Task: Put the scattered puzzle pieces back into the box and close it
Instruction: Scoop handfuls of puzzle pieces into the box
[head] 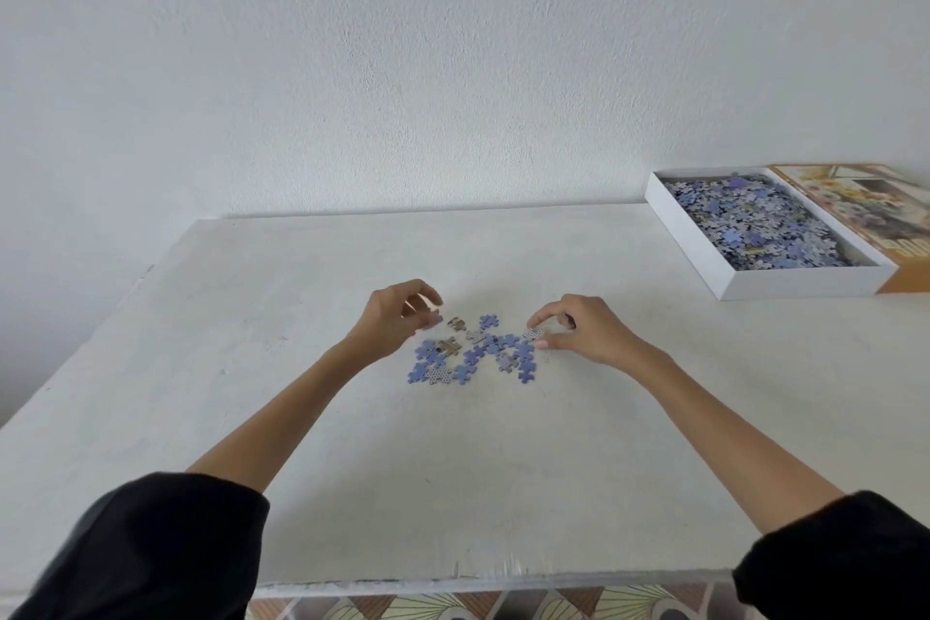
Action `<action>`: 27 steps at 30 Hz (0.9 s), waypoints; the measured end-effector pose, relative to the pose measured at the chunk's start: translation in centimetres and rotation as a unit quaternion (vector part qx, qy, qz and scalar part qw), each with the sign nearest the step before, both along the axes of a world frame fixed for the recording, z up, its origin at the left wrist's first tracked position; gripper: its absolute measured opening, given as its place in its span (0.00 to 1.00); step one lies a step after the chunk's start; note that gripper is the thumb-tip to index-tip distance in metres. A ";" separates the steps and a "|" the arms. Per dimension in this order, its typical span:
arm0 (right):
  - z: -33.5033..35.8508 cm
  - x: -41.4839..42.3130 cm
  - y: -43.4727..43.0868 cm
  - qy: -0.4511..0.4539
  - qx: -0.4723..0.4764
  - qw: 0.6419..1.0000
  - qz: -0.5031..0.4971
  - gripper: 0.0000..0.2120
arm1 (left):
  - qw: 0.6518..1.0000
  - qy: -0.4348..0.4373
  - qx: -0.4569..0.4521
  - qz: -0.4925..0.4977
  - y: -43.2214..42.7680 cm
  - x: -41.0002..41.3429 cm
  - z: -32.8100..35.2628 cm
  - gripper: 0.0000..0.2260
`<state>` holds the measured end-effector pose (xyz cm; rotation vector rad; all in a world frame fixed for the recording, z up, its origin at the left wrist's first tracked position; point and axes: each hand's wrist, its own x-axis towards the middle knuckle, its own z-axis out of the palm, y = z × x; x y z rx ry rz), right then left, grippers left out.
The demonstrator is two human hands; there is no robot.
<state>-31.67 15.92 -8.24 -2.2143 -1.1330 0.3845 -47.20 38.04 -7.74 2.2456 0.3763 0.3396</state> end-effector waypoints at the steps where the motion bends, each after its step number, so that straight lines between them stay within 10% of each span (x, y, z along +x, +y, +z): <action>1: 0.0 0.1 0.1 -0.010 0.012 1.000 -0.005 0.10 | 0.999 0.002 -0.047 0.014 -0.2 -0.1 0.4 0.02; 7: 0.7 0.0 0.6 0.053 -0.022 0.998 0.012 0.09 | 0.889 0.037 -0.448 0.088 -0.9 -0.3 2.2 0.11; 11: 0.6 -0.7 1.2 0.294 0.124 0.945 -0.076 0.10 | 0.820 0.043 -0.562 0.097 -0.7 -0.6 2.6 0.10; 16: 0.3 -1.0 1.1 0.547 0.293 0.780 -0.084 0.13 | 0.982 0.126 -0.143 0.022 0.1 -1.4 1.4 0.09; 20: 0.7 -1.4 1.1 0.610 0.308 0.723 -0.103 0.13 | 0.984 0.142 0.057 -0.093 1.2 -1.9 0.4 0.11; 23: 0.8 -1.4 1.3 0.558 0.259 0.782 -0.100 0.13 | 0.981 0.125 0.098 -0.112 1.7 -1.8 0.3 0.17; 27: 0.8 -1.7 1.1 0.289 0.112 0.949 -0.059 0.07 | 0.978 0.101 0.144 -0.114 1.5 -1.5 0.3 0.15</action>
